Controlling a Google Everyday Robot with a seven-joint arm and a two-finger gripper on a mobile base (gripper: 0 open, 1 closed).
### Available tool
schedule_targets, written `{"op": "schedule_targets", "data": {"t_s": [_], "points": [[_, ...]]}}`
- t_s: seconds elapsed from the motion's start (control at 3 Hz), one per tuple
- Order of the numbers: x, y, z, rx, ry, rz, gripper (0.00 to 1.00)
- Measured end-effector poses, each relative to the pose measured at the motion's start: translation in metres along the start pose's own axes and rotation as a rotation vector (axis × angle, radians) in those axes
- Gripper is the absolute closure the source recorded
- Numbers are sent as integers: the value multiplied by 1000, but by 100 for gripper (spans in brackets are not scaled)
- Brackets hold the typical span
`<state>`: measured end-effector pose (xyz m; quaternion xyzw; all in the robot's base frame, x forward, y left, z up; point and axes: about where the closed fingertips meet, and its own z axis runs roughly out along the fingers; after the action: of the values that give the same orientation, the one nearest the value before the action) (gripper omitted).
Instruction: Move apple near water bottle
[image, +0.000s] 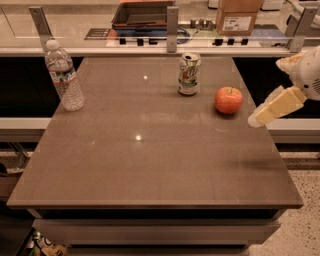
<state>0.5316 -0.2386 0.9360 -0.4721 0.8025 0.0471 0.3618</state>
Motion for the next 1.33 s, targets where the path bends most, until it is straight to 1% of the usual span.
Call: {"op": "schedule_targets", "data": {"t_s": [0.33,0.67,1.0,1.33], "points": [[9,-16,17,10,-86,57,0],[9,-33,35,-2,-185,91,0],[3,-42,55,-35,-271,120,0],[-4,-43,71,-73,-323,136,0]]}}
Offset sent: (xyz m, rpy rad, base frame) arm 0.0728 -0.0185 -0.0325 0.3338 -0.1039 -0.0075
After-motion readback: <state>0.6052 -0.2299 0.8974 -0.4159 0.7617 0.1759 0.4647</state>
